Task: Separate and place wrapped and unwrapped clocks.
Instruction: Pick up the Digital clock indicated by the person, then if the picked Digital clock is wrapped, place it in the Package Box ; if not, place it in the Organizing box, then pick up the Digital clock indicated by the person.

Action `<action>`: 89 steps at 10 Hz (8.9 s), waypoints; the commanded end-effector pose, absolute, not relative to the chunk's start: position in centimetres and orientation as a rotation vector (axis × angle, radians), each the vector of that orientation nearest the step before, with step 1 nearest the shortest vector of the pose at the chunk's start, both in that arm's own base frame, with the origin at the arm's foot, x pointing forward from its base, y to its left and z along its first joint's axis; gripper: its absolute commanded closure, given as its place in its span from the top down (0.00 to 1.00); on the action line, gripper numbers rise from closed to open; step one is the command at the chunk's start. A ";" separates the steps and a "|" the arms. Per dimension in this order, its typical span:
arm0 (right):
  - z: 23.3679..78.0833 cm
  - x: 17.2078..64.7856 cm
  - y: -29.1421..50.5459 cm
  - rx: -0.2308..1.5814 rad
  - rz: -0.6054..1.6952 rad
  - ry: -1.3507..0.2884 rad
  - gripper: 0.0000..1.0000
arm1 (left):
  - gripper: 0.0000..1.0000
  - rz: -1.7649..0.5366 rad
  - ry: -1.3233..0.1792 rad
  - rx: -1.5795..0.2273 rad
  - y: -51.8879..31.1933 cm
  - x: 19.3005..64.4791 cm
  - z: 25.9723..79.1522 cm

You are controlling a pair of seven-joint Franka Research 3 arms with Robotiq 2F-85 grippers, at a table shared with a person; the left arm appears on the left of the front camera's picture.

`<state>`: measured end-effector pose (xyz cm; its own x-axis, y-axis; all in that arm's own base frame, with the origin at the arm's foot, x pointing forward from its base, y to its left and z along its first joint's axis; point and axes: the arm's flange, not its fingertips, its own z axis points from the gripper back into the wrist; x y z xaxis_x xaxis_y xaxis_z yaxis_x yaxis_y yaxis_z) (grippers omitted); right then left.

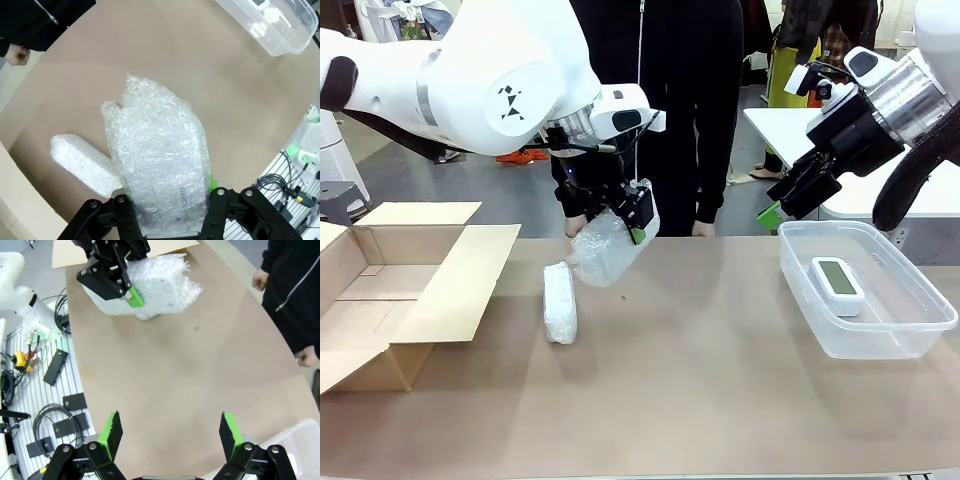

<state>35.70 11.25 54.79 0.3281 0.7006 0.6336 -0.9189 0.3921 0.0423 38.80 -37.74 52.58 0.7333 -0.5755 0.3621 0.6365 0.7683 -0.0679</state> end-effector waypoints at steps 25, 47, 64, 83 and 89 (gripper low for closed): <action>54.9 35.8 11.0 0.434 1.124 -0.576 1.00 | 0.20 -0.672 -0.356 -0.185 -37.7 38.4 53.6; 54.9 35.8 11.0 0.434 1.124 -0.576 1.00 | 0.54 -0.158 -0.108 0.002 2.2 52.0 42.8; 54.9 35.8 11.0 0.434 1.124 -0.576 1.00 | 1.00 -0.130 -0.095 0.014 1.2 47.6 52.5; 54.9 35.8 11.0 0.434 1.124 -0.576 1.00 | 1.00 -0.110 -0.119 0.002 1.0 45.2 56.8; 54.9 35.8 11.0 0.434 1.124 -0.576 1.00 | 1.00 -0.611 -0.181 -0.254 -8.5 41.3 59.1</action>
